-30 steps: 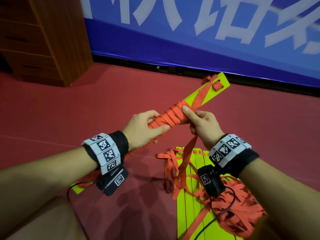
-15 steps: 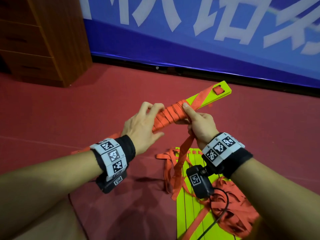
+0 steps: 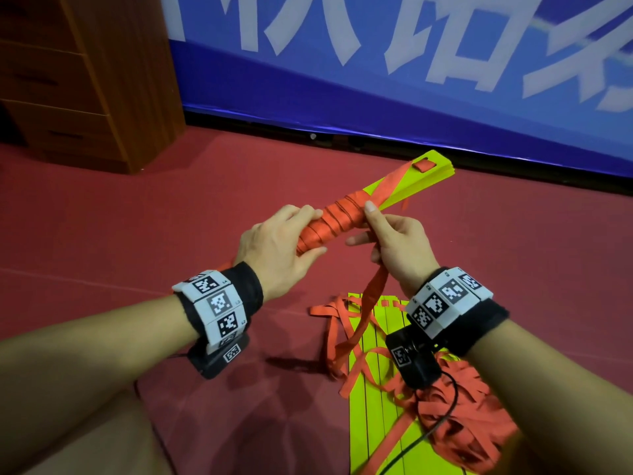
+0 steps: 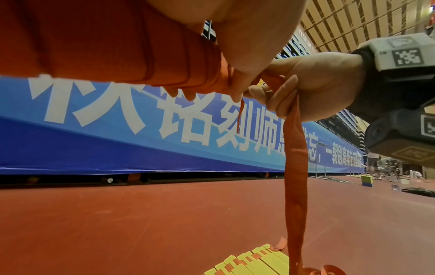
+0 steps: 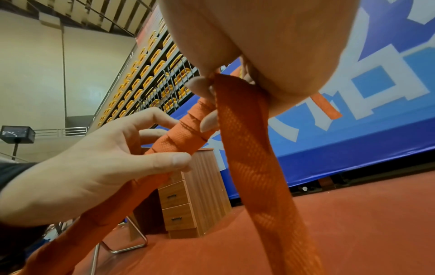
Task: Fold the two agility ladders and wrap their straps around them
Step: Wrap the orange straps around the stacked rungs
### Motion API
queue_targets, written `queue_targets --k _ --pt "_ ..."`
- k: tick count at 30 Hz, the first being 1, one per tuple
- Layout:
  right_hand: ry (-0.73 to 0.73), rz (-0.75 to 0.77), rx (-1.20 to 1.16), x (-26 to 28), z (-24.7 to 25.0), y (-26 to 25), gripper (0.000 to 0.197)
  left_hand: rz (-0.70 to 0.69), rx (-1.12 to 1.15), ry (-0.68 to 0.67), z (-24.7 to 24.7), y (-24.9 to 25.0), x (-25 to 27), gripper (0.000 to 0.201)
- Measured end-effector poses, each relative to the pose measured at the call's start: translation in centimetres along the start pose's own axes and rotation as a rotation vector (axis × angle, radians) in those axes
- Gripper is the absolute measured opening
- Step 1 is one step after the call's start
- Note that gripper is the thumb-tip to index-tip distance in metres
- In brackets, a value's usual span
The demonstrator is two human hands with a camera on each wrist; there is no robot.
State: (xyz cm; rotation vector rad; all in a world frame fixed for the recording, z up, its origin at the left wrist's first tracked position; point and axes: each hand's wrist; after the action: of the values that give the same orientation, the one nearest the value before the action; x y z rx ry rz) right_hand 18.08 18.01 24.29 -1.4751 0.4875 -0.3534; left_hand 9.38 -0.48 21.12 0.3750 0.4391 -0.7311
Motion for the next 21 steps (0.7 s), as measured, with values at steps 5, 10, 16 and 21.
queue_targets --k 5,10,16,21 --pt "-0.035 0.034 0.042 0.0 0.3 0.0 0.041 0.042 0.009 -0.019 0.2 -0.1 -0.1 0.048" --pt "-0.035 0.069 0.055 -0.1 0.5 0.3 0.037 0.049 -0.003 -0.047 0.3 0.0 0.0 0.046" --pt "-0.054 0.09 0.044 -0.4 0.9 0.5 0.035 0.072 0.015 -0.061 0.6 0.2 0.0 0.042" --pt "-0.053 0.124 0.064 -0.6 1.3 0.5 0.034 0.07 0.13 -0.099 0.5 0.3 -0.1 0.035"
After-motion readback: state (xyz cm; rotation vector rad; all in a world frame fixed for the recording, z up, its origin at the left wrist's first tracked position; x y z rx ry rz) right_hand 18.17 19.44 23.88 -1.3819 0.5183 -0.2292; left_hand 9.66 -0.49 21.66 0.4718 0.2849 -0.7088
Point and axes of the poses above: each hand's wrist, its own x-axis away from the middle knuckle, its own z-axis out of the back of the hand, y = z × x, and after that the axes turned 14 degrees about -x, right-handed
